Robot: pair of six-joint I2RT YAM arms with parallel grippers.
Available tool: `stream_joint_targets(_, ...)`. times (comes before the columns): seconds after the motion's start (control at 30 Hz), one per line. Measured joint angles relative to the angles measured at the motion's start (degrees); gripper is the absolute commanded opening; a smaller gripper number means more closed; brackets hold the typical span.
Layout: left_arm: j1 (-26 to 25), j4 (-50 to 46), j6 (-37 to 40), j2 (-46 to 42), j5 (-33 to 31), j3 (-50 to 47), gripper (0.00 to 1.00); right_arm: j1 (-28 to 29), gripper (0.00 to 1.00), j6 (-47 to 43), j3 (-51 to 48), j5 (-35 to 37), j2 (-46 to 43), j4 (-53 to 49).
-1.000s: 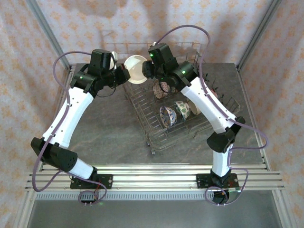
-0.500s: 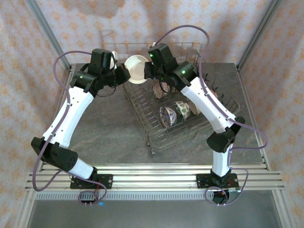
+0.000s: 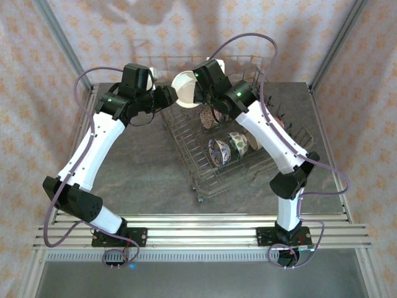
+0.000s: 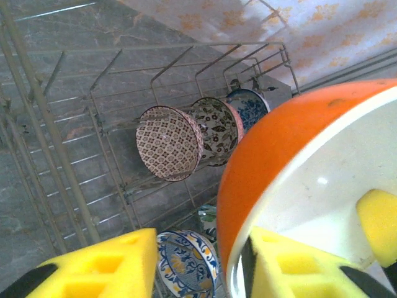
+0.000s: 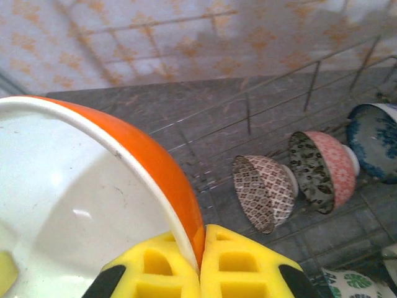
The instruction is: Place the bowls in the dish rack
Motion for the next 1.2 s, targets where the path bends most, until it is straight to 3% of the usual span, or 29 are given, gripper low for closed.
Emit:
stream_joint_targets(0.2,0.09,-0.48,1.14,-0.22,-1.90,-0.11,0.67,-0.22,0.00,3.06,1.36,9.16,2.21,-3.85)
stream_joint_targets(0.6,9.01,-0.63,1.97,-6.19,-1.95,-10.14,0.69,0.83,0.00,8.46,11.08,29.27,16.94,-13.92)
stream_joint_targets(0.87,10.34,-2.21,3.63,-6.60,-0.87,-16.35,0.69,1.64,0.00,13.05,11.74,35.10,21.73,-19.19)
stream_joint_targets(1.2,10.58,-2.86,4.59,-6.05,-0.66,-16.70,0.70,2.21,0.00,17.73,11.74,40.48,23.32,-23.37)
